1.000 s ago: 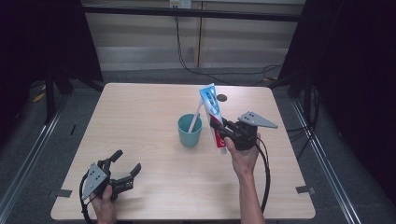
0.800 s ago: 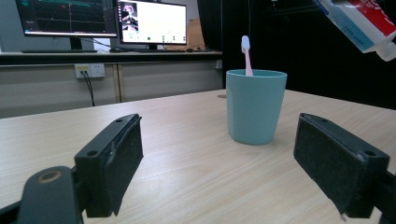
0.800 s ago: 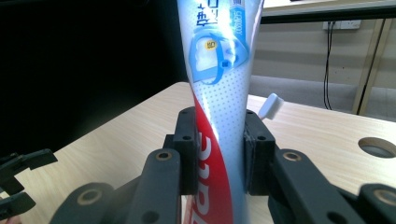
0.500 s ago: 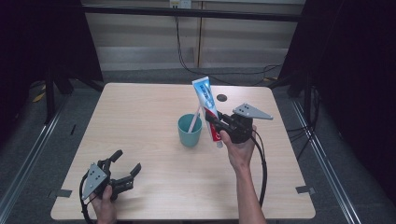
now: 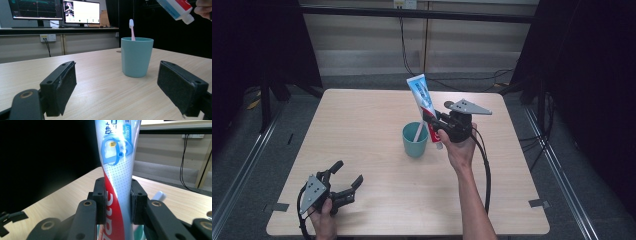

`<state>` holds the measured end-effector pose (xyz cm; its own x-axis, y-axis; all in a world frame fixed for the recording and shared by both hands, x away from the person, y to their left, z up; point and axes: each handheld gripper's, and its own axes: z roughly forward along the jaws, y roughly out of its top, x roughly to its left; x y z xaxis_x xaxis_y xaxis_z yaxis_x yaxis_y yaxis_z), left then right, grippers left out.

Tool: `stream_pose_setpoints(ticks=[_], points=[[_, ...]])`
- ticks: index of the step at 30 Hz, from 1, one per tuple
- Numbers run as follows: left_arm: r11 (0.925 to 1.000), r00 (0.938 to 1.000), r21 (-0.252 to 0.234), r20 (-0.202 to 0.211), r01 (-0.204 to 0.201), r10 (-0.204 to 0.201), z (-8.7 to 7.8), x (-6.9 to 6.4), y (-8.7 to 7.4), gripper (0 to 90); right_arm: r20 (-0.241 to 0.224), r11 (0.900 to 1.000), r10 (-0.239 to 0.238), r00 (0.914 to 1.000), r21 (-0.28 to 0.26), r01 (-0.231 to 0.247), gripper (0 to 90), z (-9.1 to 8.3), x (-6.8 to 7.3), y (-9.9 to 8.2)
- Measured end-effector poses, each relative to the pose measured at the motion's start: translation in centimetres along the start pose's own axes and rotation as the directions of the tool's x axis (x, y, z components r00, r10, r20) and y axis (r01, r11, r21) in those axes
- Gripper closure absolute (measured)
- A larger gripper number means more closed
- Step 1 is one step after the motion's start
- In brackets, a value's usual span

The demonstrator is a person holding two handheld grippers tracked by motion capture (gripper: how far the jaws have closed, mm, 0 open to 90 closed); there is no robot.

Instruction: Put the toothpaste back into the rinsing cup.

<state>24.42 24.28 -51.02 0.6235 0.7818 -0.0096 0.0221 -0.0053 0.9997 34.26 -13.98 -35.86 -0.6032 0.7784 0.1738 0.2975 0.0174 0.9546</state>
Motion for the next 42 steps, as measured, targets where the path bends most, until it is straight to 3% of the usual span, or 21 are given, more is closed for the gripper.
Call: stream_pose_setpoints(ticks=[15,28,42], points=[[1.0000,1.0000,-0.004,-0.002,0.001,-0.001,0.0,0.0,0.0,15.6,-0.030,0.9999,0.000,0.9996,0.014,0.000,71.4,4.0,0.2,1.0],[1.0000,1.0000,-0.005,0.001,-0.004,0.004,0.0,0.0,0.0,15.6,-0.020,0.9972,-0.031,0.9993,0.067,0.032,71.4,7.4,0.3,1.0],[1.0000,1.0000,-0.002,0.003,-0.004,0.004,0.0,0.0,0.0,15.7,-0.022,0.9946,-0.027,0.9994,0.100,0.029,71.3,8.9,-0.2,0.0]])
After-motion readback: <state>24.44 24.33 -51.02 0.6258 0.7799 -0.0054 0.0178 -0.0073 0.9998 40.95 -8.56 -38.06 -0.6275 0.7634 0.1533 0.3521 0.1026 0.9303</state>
